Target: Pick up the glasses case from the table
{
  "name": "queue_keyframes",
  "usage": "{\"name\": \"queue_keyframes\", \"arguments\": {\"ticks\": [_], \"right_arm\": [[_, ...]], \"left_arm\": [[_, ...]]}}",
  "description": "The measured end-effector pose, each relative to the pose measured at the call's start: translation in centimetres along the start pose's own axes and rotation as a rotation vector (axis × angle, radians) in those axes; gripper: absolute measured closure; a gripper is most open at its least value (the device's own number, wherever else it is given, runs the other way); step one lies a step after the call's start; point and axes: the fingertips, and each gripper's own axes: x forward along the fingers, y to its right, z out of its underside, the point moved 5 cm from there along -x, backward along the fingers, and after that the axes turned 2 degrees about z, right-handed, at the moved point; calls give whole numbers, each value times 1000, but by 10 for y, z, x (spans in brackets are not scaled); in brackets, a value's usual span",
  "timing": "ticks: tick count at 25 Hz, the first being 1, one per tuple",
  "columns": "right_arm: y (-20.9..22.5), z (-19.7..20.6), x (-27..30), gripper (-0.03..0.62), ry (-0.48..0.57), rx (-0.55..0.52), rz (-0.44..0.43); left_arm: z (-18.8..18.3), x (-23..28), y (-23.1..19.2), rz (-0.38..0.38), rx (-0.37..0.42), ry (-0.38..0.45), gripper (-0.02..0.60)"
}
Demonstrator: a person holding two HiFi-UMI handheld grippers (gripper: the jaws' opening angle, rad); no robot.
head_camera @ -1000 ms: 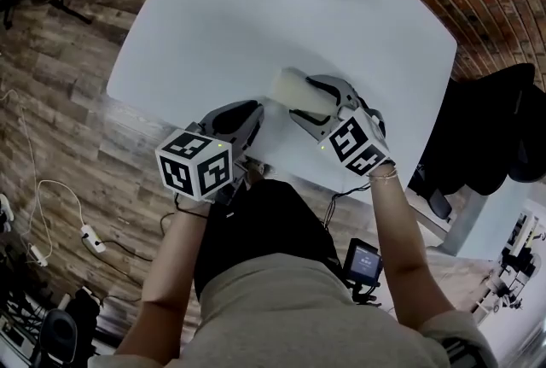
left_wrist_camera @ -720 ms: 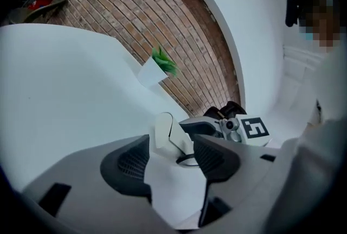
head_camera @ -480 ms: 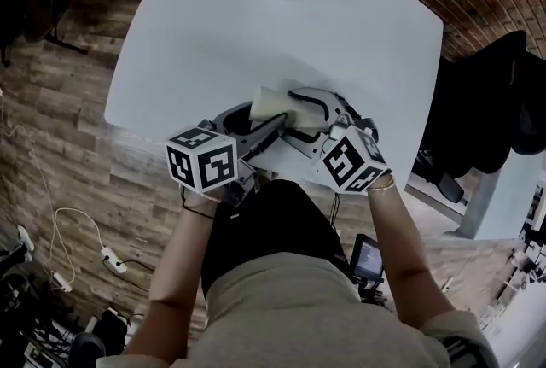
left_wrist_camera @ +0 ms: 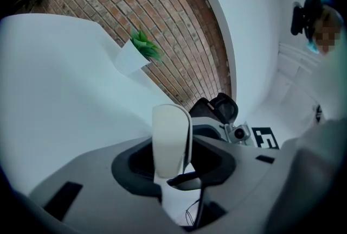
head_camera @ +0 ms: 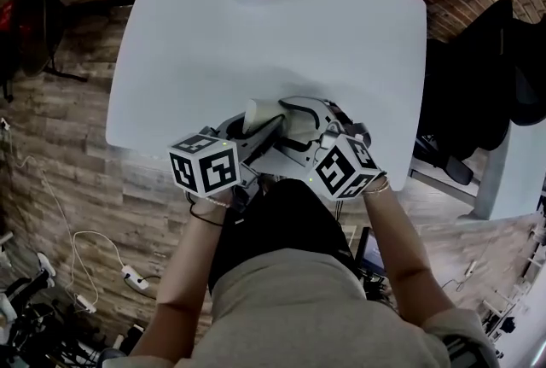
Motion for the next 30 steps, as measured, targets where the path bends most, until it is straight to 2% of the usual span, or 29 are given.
{"name": "queue_keyframes", "arguments": {"ticks": [6, 9, 15, 22, 26, 30], "right_arm": [[5, -1, -11, 296, 2, 98, 87], [11, -6, -24, 283, 30, 148, 135], [21, -18, -51, 342, 98, 228, 231], [49, -34, -92, 363, 300, 468, 415], [60, -46, -116, 365, 379, 567, 473], [65, -60, -138, 432, 445, 601, 531]], "left_arm": [[-8, 2, 16, -2, 70, 5, 428], [-15, -3, 23, -15, 86, 34, 430], [-43, -19, 36, -53, 144, 134, 431], [-70, -39, 54, -44, 179, 249, 431], [-88, -49, 72, -33, 249, 288, 431], [-106, -59, 91, -18, 327, 350, 431]]}}
